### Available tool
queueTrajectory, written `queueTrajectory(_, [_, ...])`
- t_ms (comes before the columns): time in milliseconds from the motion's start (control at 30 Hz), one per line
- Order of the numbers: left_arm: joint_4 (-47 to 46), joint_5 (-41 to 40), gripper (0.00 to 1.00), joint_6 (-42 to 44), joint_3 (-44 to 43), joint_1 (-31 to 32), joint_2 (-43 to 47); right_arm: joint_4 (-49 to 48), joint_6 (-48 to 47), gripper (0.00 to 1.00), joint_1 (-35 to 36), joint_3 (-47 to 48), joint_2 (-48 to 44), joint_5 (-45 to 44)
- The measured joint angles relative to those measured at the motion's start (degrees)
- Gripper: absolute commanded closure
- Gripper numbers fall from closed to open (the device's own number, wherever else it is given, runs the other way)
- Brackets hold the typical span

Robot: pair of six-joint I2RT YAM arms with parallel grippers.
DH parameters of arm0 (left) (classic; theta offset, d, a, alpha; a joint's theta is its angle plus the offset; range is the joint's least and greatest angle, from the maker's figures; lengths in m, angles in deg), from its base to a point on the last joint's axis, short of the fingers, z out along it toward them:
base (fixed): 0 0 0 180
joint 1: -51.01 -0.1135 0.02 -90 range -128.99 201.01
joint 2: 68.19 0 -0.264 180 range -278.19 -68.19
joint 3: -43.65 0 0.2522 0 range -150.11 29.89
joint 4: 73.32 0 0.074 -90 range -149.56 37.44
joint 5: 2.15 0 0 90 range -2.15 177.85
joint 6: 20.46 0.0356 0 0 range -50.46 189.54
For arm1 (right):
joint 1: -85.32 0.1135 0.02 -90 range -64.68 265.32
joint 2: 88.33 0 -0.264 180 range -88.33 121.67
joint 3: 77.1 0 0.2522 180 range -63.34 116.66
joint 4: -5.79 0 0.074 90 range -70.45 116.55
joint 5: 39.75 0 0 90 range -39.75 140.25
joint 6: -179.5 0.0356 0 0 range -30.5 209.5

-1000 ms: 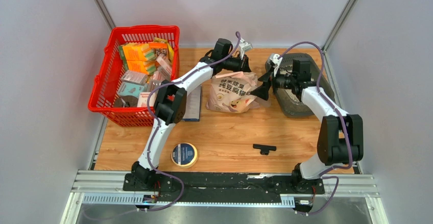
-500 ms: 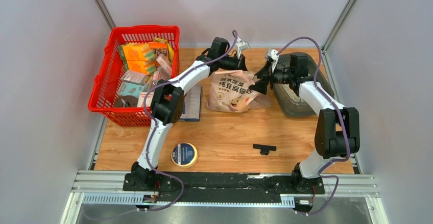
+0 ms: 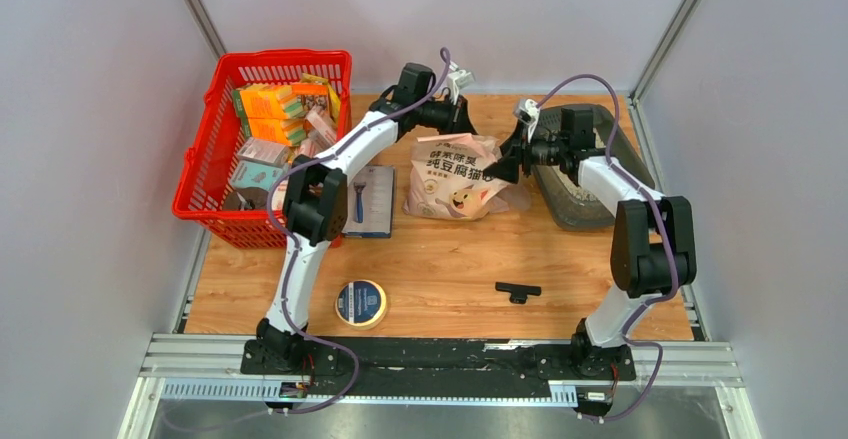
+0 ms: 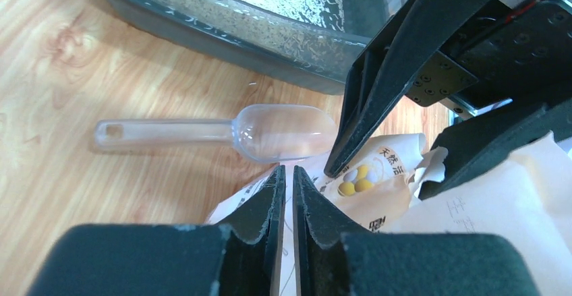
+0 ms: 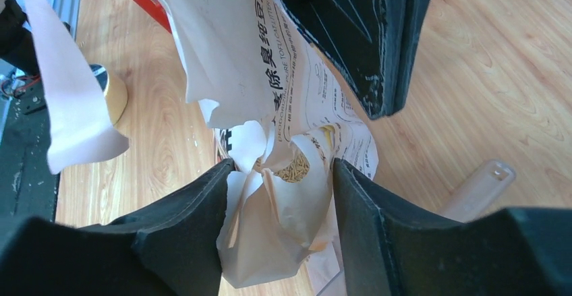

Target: Fill the litter box with clean litter

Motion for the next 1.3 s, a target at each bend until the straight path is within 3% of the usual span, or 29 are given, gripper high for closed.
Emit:
queueTrajectory(333, [3.3, -0.8, 0.85, 3.0, 0.9, -1.4, 1.7, -14.9, 15.1, 0.52, 0.0, -3.9, 0.3, 0.9])
queueTrajectory(433, [4.8, -1.1, 0.85, 4.0, 1.0, -1.4, 1.7, -16.8, 16.5, 0.58, 0.0, -4.7, 0.3, 1.0])
queueTrajectory(533, [6.5, -1.3, 0.81, 5.4, 1.0, -1.4, 2.0, -17.6, 17.3, 0.65, 0.0, -5.2, 0.3, 1.0])
queueTrajectory(700, [11.3, -2.2, 0.66, 8.4, 1.3, -2.4, 3.9, -18.7, 18.5, 0.75, 0.0, -5.8, 0.3, 1.0])
queueTrajectory(800, [15.1, -3.7, 0.59, 11.6, 1.6, -4.3, 6.9, -19.6, 20.6, 0.88, 0.0, -6.0, 0.3, 1.0])
queueTrajectory(833, [16.1, -4.3, 0.57, 12.7, 1.9, -5.1, 8.0, -20.0, 21.3, 1.00, 0.0, -6.0, 0.4, 1.0])
queueTrajectory(1233, [29.0, -5.7, 0.45, 26.6, 14.0, -16.9, 31.4, -17.5, 30.5, 1.00, 0.5, -1.8, 2.7, -0.1])
queueTrajectory(1267, [30.7, -5.4, 0.36, 28.4, 14.7, -17.2, 32.7, -16.2, 30.6, 1.00, 0.7, -1.2, 2.7, -0.5])
queueTrajectory(1300, [32.9, -5.0, 0.34, 30.7, 15.2, -17.4, 33.9, -15.2, 30.7, 1.00, 0.9, -0.7, 2.7, -0.8])
